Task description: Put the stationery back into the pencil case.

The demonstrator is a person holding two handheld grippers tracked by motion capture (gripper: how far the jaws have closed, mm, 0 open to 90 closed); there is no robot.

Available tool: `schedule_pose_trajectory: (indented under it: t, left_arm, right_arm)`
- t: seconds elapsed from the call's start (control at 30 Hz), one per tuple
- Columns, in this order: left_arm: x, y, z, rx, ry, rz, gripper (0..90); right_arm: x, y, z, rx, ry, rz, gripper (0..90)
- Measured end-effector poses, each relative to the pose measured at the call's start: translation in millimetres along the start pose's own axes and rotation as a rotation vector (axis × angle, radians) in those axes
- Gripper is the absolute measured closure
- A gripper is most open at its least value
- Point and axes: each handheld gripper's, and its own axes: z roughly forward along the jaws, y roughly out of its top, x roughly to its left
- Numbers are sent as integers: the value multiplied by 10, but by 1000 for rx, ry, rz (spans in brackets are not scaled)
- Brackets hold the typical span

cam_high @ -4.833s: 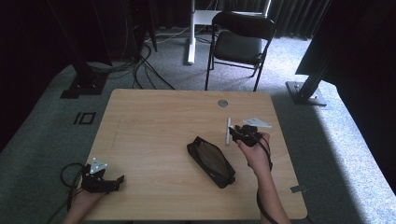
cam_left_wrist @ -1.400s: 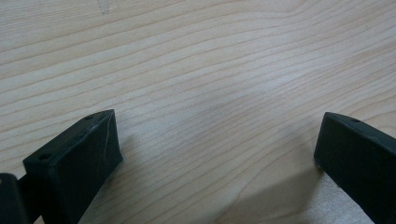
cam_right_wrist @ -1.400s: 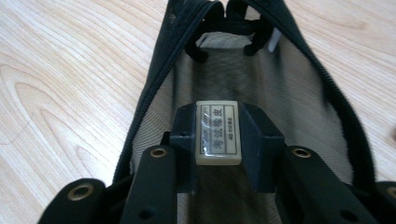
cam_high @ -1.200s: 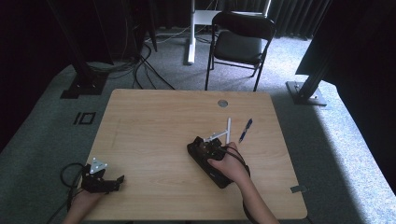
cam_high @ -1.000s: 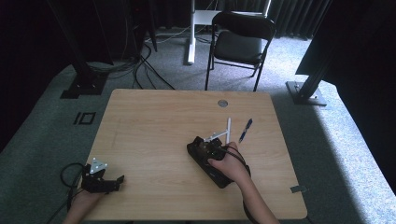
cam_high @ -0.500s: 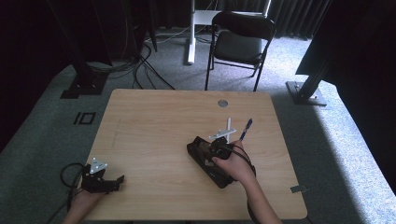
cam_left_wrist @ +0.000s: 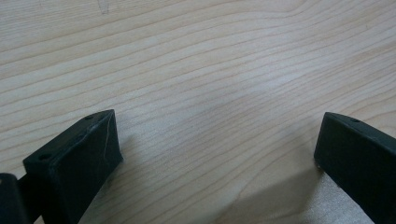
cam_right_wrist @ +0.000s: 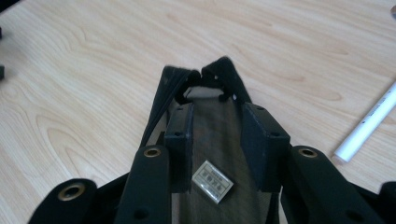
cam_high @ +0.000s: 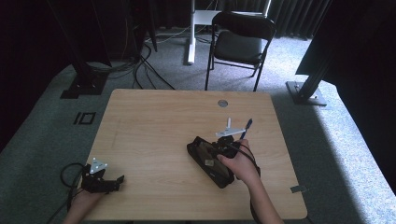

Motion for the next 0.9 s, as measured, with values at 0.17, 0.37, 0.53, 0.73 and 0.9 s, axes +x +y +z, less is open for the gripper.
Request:
schedule_pose_trajectory:
  t: [0.17,0.37,0.53,0.73,0.9]
  left_arm:
    - [-1,0,0,0,0,-1,6]
    - [0,0,0,0,0,0,6]
    - [0,0,0,0,0,0,6]
    - [0,0,0,0,0,0,6]
    - [0,0,0,0,0,0,6]
  right_arm:
    - [-35,30,-59,-37,-20,3,633]
    - [-87,61,-125,-94,-53,20,632]
    - [-148,72,-154,-125,-87,34,608]
    - [-258,53,-171,-161,-129,75,601]
    - [-306,46,-174,-167,-151,78,594]
